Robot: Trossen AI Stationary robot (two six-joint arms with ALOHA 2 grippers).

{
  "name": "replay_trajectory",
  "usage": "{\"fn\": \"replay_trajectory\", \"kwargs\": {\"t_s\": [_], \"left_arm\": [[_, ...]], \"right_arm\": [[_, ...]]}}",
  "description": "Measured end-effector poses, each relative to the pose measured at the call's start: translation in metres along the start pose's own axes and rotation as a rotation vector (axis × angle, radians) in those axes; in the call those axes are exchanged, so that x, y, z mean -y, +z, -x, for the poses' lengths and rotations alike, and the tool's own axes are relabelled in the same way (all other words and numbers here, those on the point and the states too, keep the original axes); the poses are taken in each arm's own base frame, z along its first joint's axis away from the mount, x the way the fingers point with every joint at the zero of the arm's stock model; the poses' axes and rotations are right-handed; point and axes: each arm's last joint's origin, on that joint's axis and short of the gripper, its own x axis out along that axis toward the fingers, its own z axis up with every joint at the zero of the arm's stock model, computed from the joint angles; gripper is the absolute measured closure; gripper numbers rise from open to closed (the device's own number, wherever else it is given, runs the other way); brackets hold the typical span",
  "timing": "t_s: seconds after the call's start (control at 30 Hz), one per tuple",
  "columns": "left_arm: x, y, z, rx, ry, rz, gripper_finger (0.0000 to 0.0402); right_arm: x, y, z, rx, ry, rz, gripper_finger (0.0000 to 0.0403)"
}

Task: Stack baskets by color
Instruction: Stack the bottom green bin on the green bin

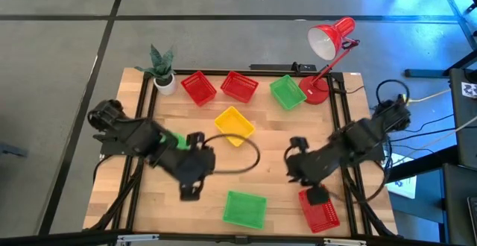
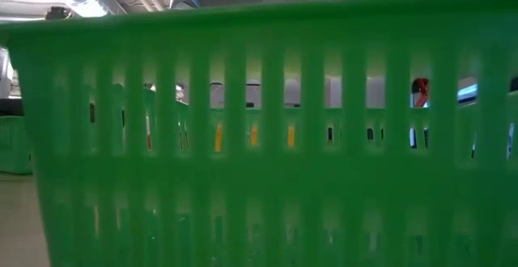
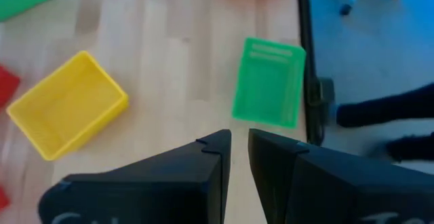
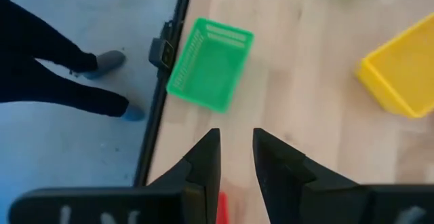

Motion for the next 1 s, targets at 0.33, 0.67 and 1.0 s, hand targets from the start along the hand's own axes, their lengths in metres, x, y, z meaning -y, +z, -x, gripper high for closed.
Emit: {"fn": "replay_trajectory", "kwargs": {"t_s": [0.33, 0.67, 1.0], "left_arm": [[0.044, -0.035, 0.020, -0.031, -0.045, -0.071, 0.0358], [0.070, -0.057, 0.035, -0.009, -0.079, -0.135, 0.0358], [0.072, -0.059, 0.037, 0.026, -0.049, -0.142, 0.0358]], "right_arm": [[-0.024, 0.021, -0.090, -0.057, -0.018, -0.188, 0.0316], [-0.017, 0.023, -0.174, -0.190, -0.119, -0.284, 0.0316], [0.013, 0.025, -0.230, -0.298, -0.124, -0.373, 0.0316]]}}
